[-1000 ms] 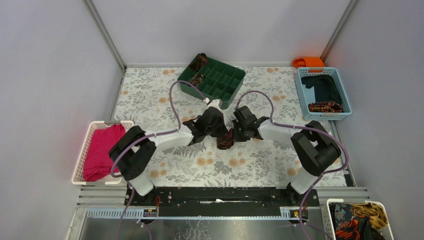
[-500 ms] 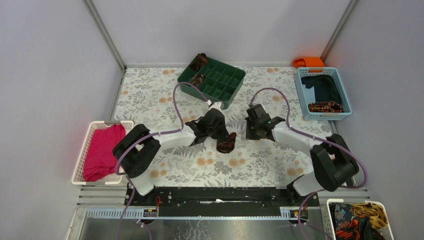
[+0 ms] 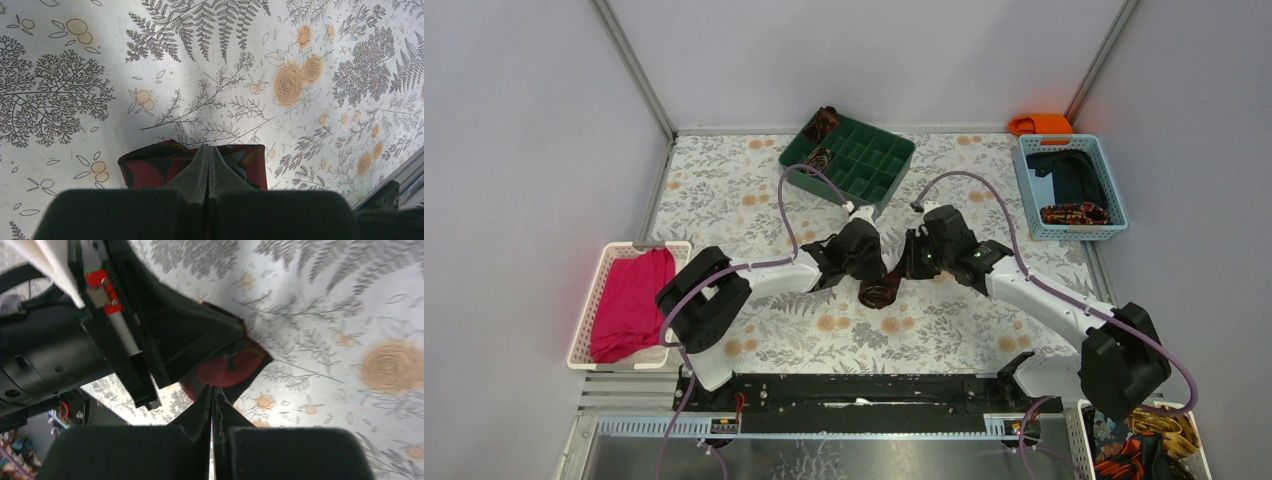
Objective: Roll the ties
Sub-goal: Roll the tie at the center of the board.
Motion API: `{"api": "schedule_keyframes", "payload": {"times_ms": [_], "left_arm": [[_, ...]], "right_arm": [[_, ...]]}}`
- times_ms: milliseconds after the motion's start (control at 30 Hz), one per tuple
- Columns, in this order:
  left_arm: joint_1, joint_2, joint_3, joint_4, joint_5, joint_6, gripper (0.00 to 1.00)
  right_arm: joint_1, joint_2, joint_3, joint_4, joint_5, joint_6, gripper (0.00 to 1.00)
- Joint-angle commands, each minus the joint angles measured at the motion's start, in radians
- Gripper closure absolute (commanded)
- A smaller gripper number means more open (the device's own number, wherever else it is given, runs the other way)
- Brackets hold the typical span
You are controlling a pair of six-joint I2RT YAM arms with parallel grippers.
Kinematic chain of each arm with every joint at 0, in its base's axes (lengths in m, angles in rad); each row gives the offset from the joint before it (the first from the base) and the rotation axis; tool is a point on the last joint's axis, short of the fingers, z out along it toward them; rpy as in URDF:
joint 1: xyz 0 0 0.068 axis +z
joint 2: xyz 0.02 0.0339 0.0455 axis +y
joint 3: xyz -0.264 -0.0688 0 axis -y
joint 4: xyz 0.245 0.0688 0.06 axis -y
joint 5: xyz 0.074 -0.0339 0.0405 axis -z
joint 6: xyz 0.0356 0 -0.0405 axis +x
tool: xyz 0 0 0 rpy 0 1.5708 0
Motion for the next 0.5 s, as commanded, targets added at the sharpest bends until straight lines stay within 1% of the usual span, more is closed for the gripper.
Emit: {"api": "schedule_keyframes", "payload": {"times_ms": [0, 167, 300, 467], "left_arm": [[-0.008, -0.008, 0.013, -0.027, -0.017, 0.006, 1.0], [-0.01, -0.021, 0.006, -0.03, -0.025, 0.005, 1.0], [-0.01, -0.031, -0.003, -0.029, -0.028, 0.004, 1.0], [-0.011, -0.048, -0.016, -0.03, -0.036, 0.006, 1.0]], "right_arm": [[0.065, 0.036, -0.018, 0.056, -0.065, 0.038, 1.0], [0.107, 0.068, -0.041, 0.091, -0.054, 0.062, 1.0], [0.111, 0.09, -0.09, 0.114, -0.034, 0.073, 1.0], [0.112, 0.077, -0.163, 0.131, -0.018, 0.091, 1.0]]}}
